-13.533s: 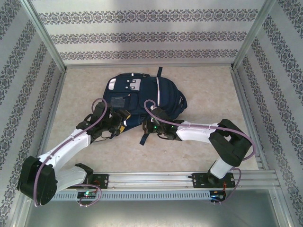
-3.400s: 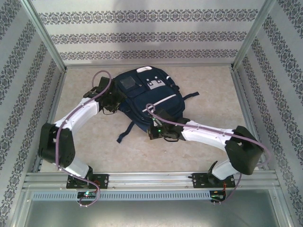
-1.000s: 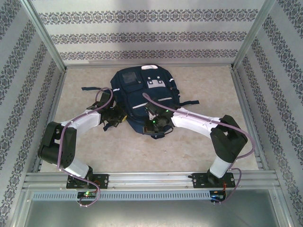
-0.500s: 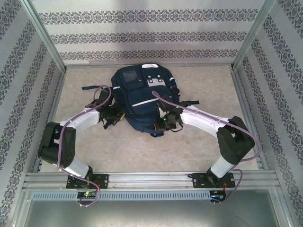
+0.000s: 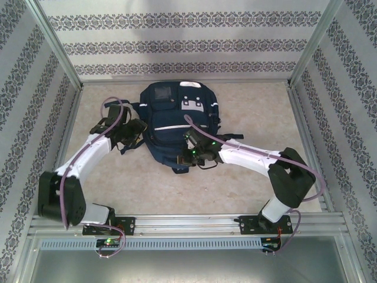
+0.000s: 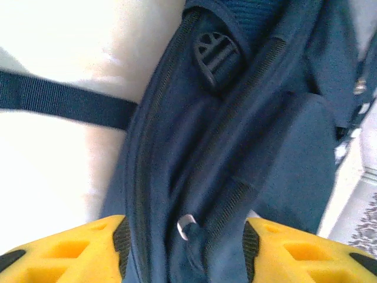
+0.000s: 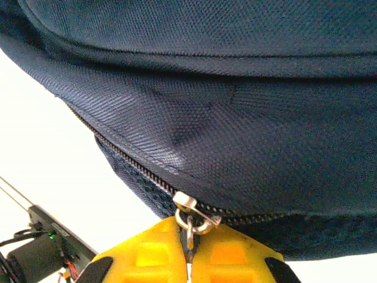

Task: Pack the student bag
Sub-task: Zip the student bag at the center of the table.

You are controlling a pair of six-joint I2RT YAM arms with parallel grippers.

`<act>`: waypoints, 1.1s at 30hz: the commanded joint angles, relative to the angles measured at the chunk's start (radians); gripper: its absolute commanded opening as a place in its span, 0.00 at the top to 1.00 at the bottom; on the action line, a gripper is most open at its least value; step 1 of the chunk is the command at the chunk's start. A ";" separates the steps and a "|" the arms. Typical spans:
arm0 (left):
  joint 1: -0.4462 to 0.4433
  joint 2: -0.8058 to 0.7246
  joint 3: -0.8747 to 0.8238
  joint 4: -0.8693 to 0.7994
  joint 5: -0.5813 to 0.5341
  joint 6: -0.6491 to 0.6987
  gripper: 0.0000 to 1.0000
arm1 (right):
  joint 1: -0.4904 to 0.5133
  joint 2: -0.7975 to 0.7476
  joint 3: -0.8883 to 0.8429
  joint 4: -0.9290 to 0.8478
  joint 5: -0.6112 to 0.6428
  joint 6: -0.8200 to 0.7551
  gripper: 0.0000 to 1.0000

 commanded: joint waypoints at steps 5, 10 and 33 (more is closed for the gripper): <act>0.013 -0.168 -0.106 -0.104 0.066 -0.081 0.36 | 0.068 0.104 0.119 0.171 0.048 0.183 1.00; 0.009 -0.195 -0.172 -0.068 0.110 -0.136 0.36 | 0.096 0.155 0.176 0.180 0.061 0.199 1.00; -0.051 0.120 -0.134 0.123 0.069 -0.125 0.57 | 0.128 0.222 0.204 0.160 0.079 0.173 1.00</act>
